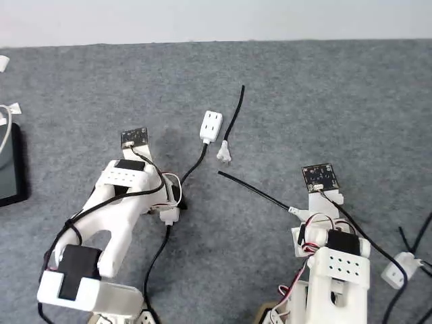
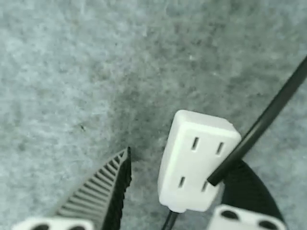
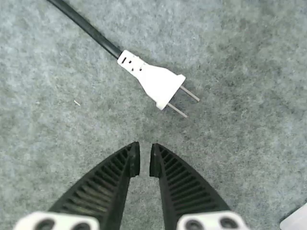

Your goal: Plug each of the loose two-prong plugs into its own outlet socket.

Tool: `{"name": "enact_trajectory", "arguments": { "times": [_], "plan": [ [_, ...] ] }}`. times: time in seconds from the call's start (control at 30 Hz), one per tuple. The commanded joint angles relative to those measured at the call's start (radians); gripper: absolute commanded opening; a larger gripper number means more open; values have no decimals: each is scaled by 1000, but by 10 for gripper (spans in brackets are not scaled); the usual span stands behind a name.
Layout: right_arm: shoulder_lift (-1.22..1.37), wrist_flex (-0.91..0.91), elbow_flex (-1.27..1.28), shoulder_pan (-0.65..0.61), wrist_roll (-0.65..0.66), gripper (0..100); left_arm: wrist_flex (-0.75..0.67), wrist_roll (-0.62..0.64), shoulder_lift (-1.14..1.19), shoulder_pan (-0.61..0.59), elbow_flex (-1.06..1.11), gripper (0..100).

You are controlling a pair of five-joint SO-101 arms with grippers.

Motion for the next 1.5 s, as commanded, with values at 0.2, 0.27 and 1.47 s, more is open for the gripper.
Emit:
{"name": "enact_trajectory", "arguments": {
  "times": [0.2,0.27,1.47],
  "plan": [
    [1,-15,-8,-4,9,43,9,-78,-11,-157,-5,216],
    [1,-15,-8,-4,9,43,32,-123,-11,-164,-5,216],
    [-2,-7,-14,-1,2,41,-71,-359,-373,-157,271,218]
  ]
}}
